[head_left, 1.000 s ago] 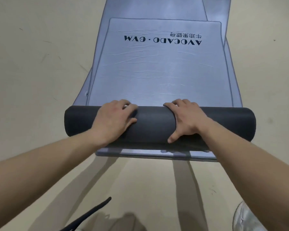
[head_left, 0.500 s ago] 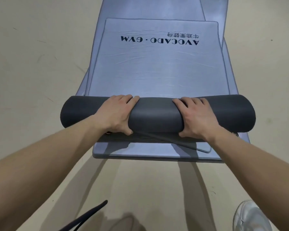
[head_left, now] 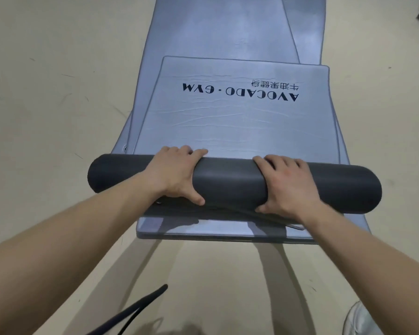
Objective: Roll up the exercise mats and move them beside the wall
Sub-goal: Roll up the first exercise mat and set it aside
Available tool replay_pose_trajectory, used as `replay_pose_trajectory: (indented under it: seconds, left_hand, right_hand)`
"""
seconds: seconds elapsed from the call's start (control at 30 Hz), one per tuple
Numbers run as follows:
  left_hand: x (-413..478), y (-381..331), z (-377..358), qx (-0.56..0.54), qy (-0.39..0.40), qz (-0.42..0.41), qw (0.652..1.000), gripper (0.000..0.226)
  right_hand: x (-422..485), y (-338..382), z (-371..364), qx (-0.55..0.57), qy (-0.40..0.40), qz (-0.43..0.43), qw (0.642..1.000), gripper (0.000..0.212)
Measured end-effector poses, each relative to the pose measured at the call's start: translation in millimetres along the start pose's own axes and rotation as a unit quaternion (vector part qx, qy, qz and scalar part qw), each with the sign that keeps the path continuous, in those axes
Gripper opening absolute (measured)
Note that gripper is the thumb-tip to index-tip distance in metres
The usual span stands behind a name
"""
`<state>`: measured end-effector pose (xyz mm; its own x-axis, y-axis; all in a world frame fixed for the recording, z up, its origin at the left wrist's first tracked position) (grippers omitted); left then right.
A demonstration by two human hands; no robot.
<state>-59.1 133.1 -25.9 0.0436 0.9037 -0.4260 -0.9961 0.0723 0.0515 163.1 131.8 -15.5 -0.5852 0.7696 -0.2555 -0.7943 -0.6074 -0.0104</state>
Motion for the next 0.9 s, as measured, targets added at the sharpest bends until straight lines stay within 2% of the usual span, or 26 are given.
replay_pose_trajectory:
  seconds: [0.07,0.13,0.23,0.3,0.37,0.43,0.5,0.57,0.63,0.7,0.77,0.83,0.87,0.9]
  left_hand:
    - [-9.9,-3.1,-2.5,0.042,-0.11,0.014,0.993,0.13]
    - [0.3,0.7,4.0,0.042,-0.129,0.011,0.991,0.131]
    - [26.5,5.8,21.8,-0.003,-0.066,-0.006,0.998,0.129]
    - [30.2,5.1,29.9,-0.016,-0.046,-0.008,0.999,0.124]
    - [28.6,6.6,28.2,-0.016,-0.028,0.003,0.999,0.117]
    - [18.9,5.9,12.2,-0.027,0.052,0.003,0.998,0.112]
    - [2.7,5.3,-15.2,-0.041,0.132,0.002,0.99,0.111]
    - [-9.9,3.1,-33.8,-0.055,0.169,-0.002,0.984,0.113]
    - [-6.9,3.0,-35.0,-0.094,0.183,0.006,0.978,0.11]
    - [-4.0,4.2,-30.3,-0.12,0.195,0.012,0.973,0.109]
    - [-10.4,6.4,-19.6,-0.11,0.121,0.006,0.987,0.113]
    - [-31.4,7.7,-12.3,-0.075,-0.027,0.0,0.997,0.119]
    - [-43.5,4.6,-17.2,-0.043,-0.065,-0.009,0.997,0.126]
    - [-51.3,0.0,-27.6,0.002,-0.071,-0.016,0.997,0.136]
  right_hand:
    - [23.4,-14.4,13.5,0.043,0.045,0.025,0.998,0.128]
    - [38.6,-25.7,16.9,0.059,0.07,0.035,0.995,0.134]
    - [43.5,-35.8,18.1,0.022,0.045,0.006,0.999,0.146]
    - [43.1,-37.4,19.0,0.006,0.052,-0.006,0.999,0.142]
    - [47.2,-35.8,21.8,0.023,0.085,-0.004,0.996,0.128]
    - [42.7,-25.5,17.1,0.077,0.149,0.009,0.986,0.119]
    - [25.0,-9.6,2.2,0.117,0.202,0.022,0.972,0.122]
    - [4.5,3.9,-5.2,0.106,0.16,0.028,0.981,0.135]
    - [-19.0,14.7,-8.4,0.054,0.051,0.021,0.997,0.144]
    - [-38.5,29.9,-26.9,-0.025,0.023,0.045,0.998,0.155]
    - [-34.5,29.9,-38.8,-0.046,0.042,0.057,0.996,0.158]
    - [-10.9,16.1,-31.1,-0.006,0.068,0.057,0.996,0.153]
    - [1.8,7.3,-22.6,0.023,0.087,0.059,0.994,0.152]
    - [11.9,0.3,-16.5,0.041,0.11,0.062,0.991,0.151]
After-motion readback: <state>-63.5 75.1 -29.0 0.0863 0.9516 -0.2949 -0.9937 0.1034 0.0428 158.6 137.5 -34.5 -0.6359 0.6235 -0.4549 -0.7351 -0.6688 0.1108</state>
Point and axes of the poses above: each hand's wrist, its own x-axis towards the middle knuckle, its own z-axis out of the back of the hand, y = z × x, the point moved 8 cm from there along x, towards the middle knuckle, and after that the axes turned 11 degrees about z, right-handed, at the moved point
